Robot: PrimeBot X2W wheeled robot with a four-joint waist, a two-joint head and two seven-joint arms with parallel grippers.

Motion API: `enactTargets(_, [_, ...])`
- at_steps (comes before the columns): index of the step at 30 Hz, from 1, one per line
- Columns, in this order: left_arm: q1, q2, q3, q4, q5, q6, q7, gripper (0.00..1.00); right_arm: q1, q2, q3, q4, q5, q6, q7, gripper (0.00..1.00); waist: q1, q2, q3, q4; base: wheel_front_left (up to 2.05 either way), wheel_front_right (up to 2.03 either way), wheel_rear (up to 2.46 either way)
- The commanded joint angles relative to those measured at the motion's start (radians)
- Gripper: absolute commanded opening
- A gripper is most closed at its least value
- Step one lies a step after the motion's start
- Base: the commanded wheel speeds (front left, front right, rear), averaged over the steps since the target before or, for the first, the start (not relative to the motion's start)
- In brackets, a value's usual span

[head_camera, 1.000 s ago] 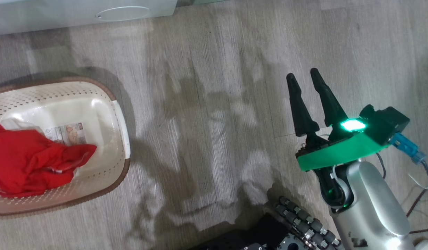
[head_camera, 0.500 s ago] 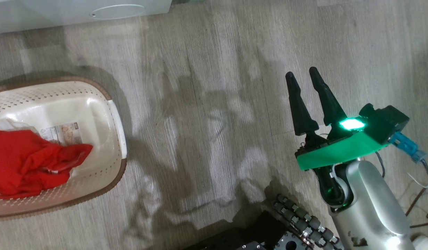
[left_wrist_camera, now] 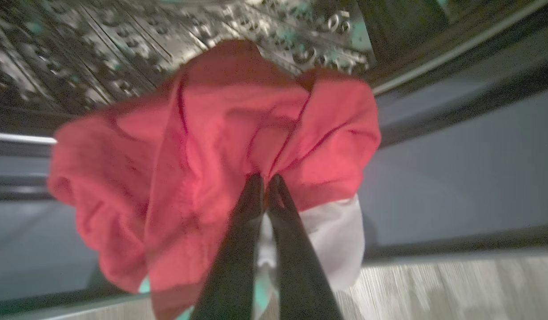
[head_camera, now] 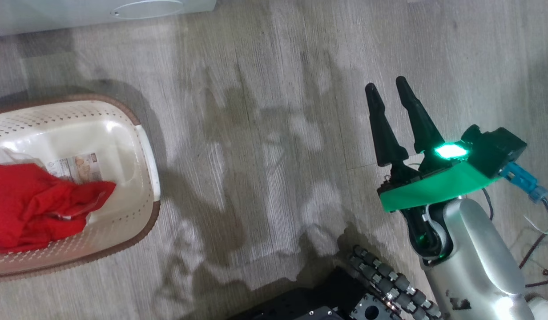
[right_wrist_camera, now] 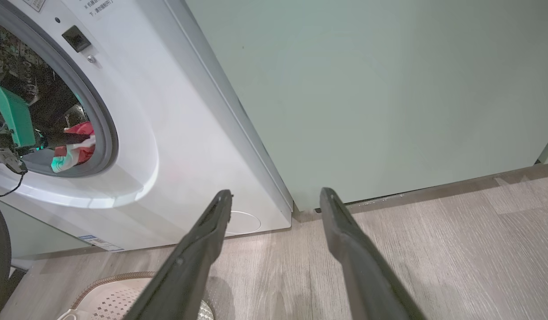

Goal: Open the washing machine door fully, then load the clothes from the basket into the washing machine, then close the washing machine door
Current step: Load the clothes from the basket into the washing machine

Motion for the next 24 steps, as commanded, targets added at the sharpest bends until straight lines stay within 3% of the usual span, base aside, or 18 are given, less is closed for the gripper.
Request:
enactTargets(1, [-0.047,0.051,0.024,-0.045,0.01,0.017,-0.042,0.0,0.01,0.006,0.02,-0.029,0.008,0.0,-0.009,1.0,0.0,0.0,0.003,-0.002,0.0,0.0,0.0])
enactTargets(4, [-0.078,0.051,0.03,-0.053,0.02,0.041,-0.145,0.0,0.007,0.006,0.024,-0.033,0.012,0.0,-0.009,1.0,0.0,0.0,0.014,-0.009,0.0,0.0,0.0])
enactTargets(8, [-0.131,0.058,0.021,-0.053,0.038,0.039,-0.261,0.0,0.0,0.006,0.035,-0.037,0.024,0.0,-0.009,1.0,0.0,0.0,0.038,-0.023,0.0,0.0,0.0])
enactTargets(24, [-0.407,0.134,-0.077,0.075,0.163,0.029,-0.426,0.0,-0.032,0.006,0.12,-0.033,0.113,0.0,-0.009,1.0,0.0,0.0,0.139,-0.146,0.0,0.0,0.0])
